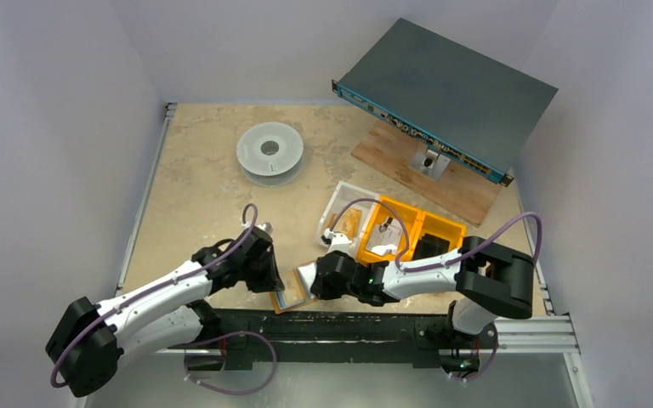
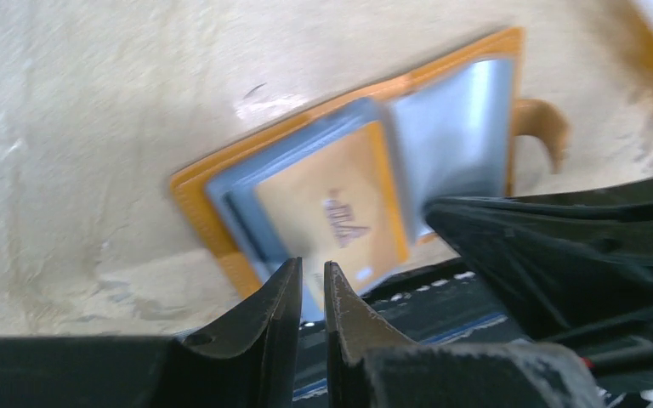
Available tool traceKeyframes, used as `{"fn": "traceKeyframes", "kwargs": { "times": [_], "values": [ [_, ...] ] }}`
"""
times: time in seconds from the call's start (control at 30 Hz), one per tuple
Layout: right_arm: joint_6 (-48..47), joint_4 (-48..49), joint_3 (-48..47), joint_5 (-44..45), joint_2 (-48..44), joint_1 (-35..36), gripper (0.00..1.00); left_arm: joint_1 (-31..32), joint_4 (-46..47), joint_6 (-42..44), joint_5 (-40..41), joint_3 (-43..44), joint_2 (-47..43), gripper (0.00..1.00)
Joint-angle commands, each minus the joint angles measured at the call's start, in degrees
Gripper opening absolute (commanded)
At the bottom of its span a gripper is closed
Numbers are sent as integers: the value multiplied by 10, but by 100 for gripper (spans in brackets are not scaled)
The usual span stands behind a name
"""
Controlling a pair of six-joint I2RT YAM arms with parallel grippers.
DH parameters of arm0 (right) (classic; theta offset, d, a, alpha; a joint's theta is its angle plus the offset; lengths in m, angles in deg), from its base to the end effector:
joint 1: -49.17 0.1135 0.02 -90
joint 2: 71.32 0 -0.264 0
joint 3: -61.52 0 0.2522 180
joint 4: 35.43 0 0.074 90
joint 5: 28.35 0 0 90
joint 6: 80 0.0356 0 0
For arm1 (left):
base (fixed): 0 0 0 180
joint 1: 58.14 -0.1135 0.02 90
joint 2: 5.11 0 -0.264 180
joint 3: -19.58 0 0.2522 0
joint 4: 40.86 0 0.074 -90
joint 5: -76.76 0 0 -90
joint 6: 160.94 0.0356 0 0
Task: Take the credit cards out of the card holder
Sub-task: Remove the credit card from the card holder.
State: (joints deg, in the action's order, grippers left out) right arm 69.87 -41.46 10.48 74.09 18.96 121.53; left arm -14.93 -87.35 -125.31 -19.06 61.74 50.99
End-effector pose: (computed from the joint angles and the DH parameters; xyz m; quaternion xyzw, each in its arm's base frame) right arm 0.0961 0.2771 0.1407 -0.0590 0.9184 0.3053 0.2448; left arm 0.1225 -0.1201 0.1767 -0.0810 0.9623 -0.2241 0.1310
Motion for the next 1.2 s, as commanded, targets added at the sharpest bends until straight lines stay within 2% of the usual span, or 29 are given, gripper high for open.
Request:
{"fn": "traceKeyframes", "kwargs": {
  "times": [0.0,0.33,0.5,0.67,0.83,1.03,1.17],
  "values": [
    [3,-16,-3,-4,18,1,5,0,-8,-50,45,-46,-44,15],
    [-13,-6,-18,-44,8,0,7,1,10,-39,44,-43,-51,15],
    [-35,0,-35,-53,-4,0,15,1,11,-21,36,-20,-25,14],
    [-49,8,-43,-68,-4,-11,18,0,23,-22,28,-18,-14,13],
    [-41,56,-14,-115,4,-39,21,0,16,-16,32,-6,-6,13],
    [-24,170,50,-191,9,-94,24,1,8,-9,32,7,9,13],
    [-22,192,53,-213,21,-105,24,0,14,-7,30,8,23,12]
  ]
}}
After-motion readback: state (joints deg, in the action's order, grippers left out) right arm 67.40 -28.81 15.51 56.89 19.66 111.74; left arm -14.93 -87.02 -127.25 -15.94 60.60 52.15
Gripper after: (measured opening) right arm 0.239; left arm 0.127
